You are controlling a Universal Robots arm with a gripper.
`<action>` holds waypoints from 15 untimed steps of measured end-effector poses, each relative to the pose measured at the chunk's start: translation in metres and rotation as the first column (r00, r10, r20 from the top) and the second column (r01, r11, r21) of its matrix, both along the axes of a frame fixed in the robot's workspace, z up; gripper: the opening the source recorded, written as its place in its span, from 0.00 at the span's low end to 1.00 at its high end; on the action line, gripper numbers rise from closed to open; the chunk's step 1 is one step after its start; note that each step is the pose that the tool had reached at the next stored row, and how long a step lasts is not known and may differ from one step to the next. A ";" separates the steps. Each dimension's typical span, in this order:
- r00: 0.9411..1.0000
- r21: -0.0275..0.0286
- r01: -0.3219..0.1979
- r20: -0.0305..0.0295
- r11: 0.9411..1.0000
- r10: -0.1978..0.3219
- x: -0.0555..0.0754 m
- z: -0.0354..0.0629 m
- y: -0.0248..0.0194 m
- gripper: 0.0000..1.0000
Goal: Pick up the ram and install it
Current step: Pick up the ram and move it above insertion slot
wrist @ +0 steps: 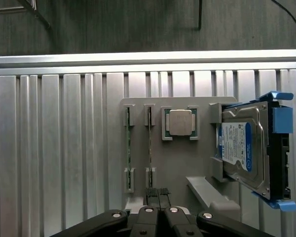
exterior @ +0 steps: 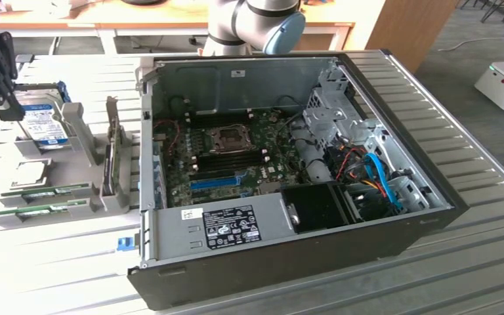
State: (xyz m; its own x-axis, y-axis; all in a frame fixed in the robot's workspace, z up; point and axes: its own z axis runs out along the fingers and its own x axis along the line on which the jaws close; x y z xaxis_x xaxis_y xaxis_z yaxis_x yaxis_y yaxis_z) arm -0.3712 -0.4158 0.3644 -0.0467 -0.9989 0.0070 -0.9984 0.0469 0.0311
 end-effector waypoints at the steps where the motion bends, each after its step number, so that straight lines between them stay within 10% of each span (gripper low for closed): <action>1: 1.000 0.001 0.000 0.000 1.000 0.000 0.000 0.0000 0.0001 0.11; 15: 1.000 0.010 -0.001 0.006 1.000 0.001 -0.001 -0.0001 0.0000 0.11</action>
